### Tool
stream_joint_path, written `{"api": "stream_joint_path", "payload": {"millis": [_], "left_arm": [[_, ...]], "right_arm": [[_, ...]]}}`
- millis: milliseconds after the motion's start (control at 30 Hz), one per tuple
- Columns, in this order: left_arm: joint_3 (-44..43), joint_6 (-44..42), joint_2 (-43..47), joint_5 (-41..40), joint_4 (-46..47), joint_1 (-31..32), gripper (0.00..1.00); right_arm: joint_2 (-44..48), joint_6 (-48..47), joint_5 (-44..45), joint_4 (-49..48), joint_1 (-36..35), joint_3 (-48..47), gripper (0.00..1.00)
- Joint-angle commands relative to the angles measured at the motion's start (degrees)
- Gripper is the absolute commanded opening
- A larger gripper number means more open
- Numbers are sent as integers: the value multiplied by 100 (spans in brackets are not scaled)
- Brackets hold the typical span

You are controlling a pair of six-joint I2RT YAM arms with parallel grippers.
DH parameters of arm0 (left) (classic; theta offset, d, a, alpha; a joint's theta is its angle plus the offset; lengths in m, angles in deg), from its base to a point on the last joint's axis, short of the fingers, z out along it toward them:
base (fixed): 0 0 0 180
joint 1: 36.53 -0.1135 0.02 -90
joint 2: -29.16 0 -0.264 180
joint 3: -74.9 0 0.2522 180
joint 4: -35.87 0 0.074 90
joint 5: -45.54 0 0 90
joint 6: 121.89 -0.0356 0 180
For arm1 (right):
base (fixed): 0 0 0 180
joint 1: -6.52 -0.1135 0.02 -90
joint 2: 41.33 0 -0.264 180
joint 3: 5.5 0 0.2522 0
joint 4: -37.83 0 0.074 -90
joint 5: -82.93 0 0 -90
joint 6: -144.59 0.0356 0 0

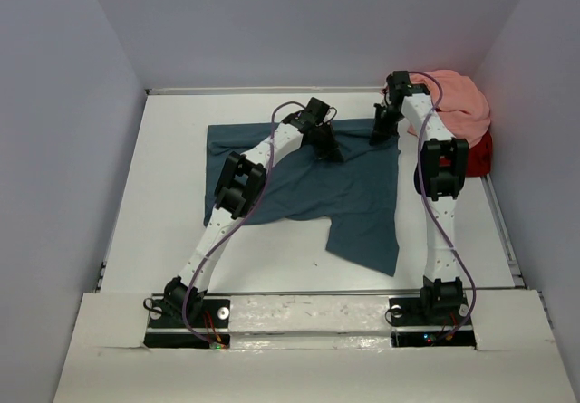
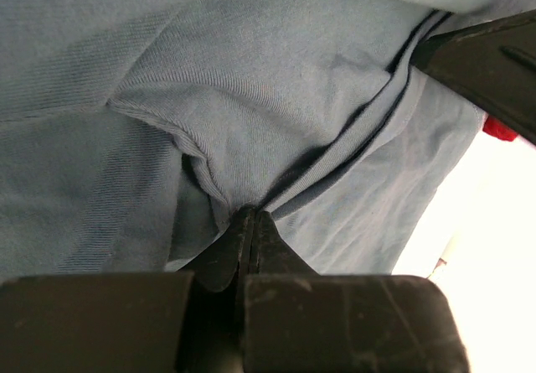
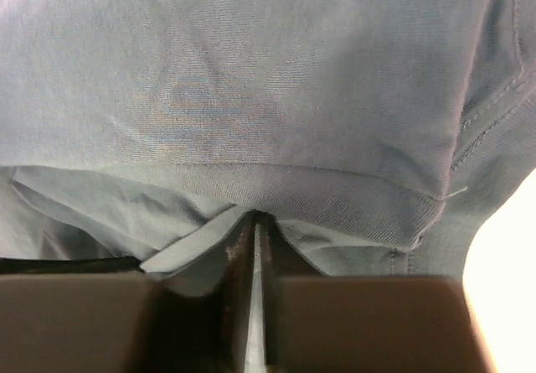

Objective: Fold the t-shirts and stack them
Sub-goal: Fold the flattened tshirt in 1/3 of the way

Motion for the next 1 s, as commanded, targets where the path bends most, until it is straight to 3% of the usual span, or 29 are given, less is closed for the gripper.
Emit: {"api": "stream_joint_path", "payload": {"millis": [0, 367, 400, 467, 533, 600, 967], "left_arm": [[-26, -157, 451, -12, -326, 22, 0], [-105, -166, 442, -21, -370, -49, 0], [-114, -166, 442, -21, -361, -49, 0], [-132, -166, 433, -21, -361, -58, 0], [-141, -157, 433, -12, -361, -57, 0], [-141, -157, 433, -3, -379, -49, 0], [-44, -219, 468, -3, -405, -40, 0]], "right_arm": [[-22, -103, 194, 121, -10, -263, 0], [215, -95, 133, 129, -10, -211, 0], [224, -95, 116, 138, -10, -228, 6], [154, -121, -16, 243, -10, -342, 37], [5, -173, -43, 523, -10, -570, 56], [-119, -209, -17, 604, -10, -676, 61], [-295, -147, 194, 683, -10, -755, 62]]}}
